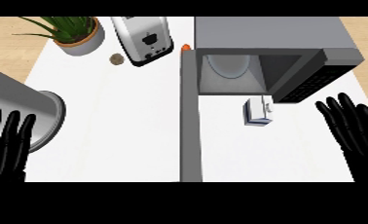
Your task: Pick up the milk, place it into the microwave and close the microwave
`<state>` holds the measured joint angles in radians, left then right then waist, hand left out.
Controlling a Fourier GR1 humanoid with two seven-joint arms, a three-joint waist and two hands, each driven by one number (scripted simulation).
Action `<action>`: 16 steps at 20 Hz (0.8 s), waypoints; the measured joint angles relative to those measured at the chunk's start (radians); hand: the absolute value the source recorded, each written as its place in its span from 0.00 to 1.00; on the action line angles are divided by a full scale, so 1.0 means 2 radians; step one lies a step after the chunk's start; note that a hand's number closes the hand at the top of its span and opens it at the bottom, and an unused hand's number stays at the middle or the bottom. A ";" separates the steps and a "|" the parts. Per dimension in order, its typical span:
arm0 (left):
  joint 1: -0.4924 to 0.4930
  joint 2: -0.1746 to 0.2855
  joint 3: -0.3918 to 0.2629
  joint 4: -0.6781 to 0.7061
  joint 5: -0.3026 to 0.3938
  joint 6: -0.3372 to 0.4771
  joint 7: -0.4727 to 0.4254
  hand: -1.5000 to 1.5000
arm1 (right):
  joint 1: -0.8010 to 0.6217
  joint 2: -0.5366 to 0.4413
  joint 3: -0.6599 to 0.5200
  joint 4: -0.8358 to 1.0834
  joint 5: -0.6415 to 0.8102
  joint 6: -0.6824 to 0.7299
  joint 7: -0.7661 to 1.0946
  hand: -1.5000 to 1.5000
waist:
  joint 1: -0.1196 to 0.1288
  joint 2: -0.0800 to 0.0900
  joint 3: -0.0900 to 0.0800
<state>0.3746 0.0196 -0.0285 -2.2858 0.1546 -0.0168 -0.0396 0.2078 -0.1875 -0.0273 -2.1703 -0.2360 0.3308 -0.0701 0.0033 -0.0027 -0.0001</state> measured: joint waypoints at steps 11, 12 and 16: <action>0.127 0.001 0.034 -0.030 0.051 -0.074 -0.071 0.00 | 0.028 0.035 0.022 0.037 0.104 -0.005 -0.073 0.00 | 0.003 0.000 0.000; 0.134 0.001 0.040 -0.033 0.056 -0.080 -0.074 0.00 | 0.028 0.036 0.023 0.041 0.109 -0.005 -0.075 0.00 | 0.002 0.000 0.000; 0.176 0.001 0.056 -0.033 0.073 -0.112 -0.102 0.00 | -0.013 0.043 0.015 0.087 0.127 -0.020 -0.078 0.00 | 0.005 0.000 0.000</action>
<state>0.7259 0.0207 0.0838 -2.3516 0.3016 -0.2415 -0.2430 0.1818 -0.1016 0.0025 -1.9954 0.0173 0.2912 -0.2268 0.0133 -0.0021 -0.0001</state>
